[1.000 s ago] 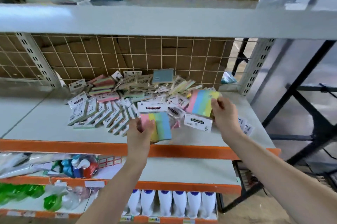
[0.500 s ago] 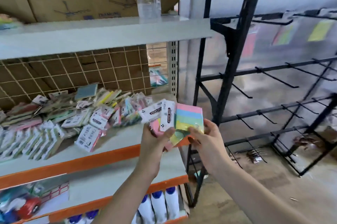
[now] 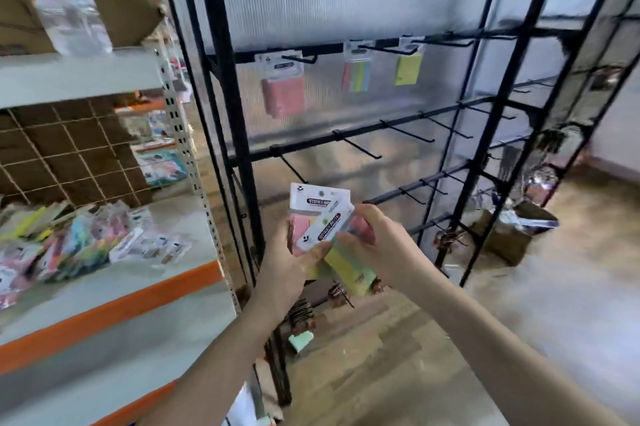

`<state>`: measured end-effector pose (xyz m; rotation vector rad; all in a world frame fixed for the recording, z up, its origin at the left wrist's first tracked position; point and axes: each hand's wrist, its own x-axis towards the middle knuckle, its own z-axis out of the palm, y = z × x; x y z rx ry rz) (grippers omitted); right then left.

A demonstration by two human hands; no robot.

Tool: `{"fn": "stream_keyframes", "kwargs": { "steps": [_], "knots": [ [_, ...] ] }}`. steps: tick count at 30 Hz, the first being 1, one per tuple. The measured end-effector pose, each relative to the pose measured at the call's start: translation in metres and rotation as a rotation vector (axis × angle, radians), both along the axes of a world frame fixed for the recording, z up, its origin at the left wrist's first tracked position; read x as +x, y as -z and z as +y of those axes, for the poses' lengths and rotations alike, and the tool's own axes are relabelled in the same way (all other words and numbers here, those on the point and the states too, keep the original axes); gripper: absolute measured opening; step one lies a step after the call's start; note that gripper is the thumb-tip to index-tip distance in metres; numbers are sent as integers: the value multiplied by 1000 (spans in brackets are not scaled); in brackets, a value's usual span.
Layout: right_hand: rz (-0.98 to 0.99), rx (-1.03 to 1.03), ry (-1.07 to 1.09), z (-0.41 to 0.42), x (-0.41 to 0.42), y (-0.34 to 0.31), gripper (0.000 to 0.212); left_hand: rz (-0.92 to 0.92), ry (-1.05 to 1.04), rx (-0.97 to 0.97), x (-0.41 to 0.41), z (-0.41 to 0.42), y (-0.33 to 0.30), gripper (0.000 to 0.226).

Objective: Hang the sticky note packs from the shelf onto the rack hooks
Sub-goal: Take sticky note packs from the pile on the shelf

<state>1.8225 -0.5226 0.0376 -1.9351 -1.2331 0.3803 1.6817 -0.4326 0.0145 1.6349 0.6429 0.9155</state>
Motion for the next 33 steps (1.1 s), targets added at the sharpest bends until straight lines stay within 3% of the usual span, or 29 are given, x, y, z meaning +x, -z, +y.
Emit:
{"fn": "stream_keyframes", "kwargs": {
  "steps": [2,5,11,14,17,20,25,29,31,33],
  "knots": [
    [-59,-53,64,-3,17,-9,36,18,36,25,17,-8,-8,38],
    [-40,25,179,-8,42,-14,35,4,50,14,39,-9,-15,39],
    [577,348,266,-29,89,-8,21,-80,129,-35,91,6,-27,50],
    [710,385,259,-31,115,-11,22,-95,110,-78,123,17,-32,52],
    [839,488,236,-24,147,-21,22,-124,126,-121,160,32,-40,31],
    [833,498,247,-6,183,-37,35,-131,177,-124,199,52,-50,16],
    [568,461,313,43,238,-67,20,-149,262,-53,251,86,-69,14],
    [349,436,186,88,264,-89,27,-155,332,30,281,108,-92,16],
    [334,495,136,106,274,-98,33,-170,336,78,291,118,-102,16],
    [345,543,100,121,283,-105,25,-190,312,133,299,127,-109,12]
  ]
}}
